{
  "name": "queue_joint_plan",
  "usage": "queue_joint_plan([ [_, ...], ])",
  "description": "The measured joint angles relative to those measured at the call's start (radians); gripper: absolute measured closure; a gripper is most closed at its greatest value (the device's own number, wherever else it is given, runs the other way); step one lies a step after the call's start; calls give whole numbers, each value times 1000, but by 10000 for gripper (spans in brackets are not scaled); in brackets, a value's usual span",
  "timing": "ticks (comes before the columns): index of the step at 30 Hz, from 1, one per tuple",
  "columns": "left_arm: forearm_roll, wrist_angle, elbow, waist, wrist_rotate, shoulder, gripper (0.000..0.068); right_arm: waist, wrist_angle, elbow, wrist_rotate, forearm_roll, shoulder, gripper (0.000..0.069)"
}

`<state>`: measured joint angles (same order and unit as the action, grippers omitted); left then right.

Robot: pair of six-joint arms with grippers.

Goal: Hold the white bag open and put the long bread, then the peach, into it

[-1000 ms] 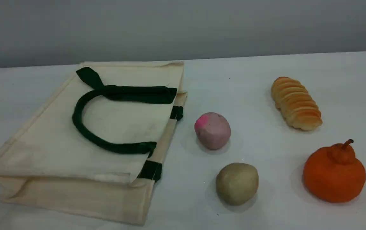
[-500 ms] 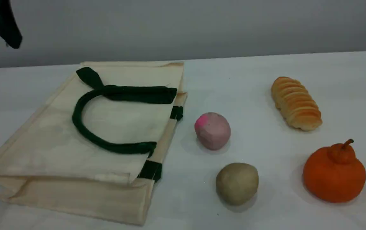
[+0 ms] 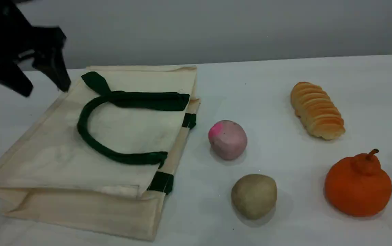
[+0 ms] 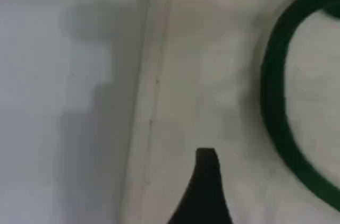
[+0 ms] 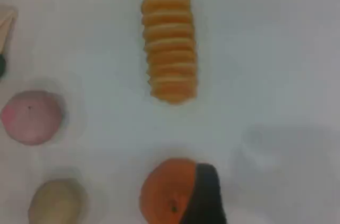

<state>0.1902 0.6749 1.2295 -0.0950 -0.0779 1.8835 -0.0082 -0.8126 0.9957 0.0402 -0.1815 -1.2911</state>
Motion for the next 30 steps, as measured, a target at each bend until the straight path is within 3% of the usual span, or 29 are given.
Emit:
queue_joint_plan([
  [6,28,-37,0,-8,-28,77,114,0,0,0,-1,0,0,158],
  [14,52,-110,0,-67,-50,128,114,0,-23,0,-1,-3,0,158],
  [30,51,-166,0,-69,-50,217,114,0,-44,0,-1,-4,0,158],
])
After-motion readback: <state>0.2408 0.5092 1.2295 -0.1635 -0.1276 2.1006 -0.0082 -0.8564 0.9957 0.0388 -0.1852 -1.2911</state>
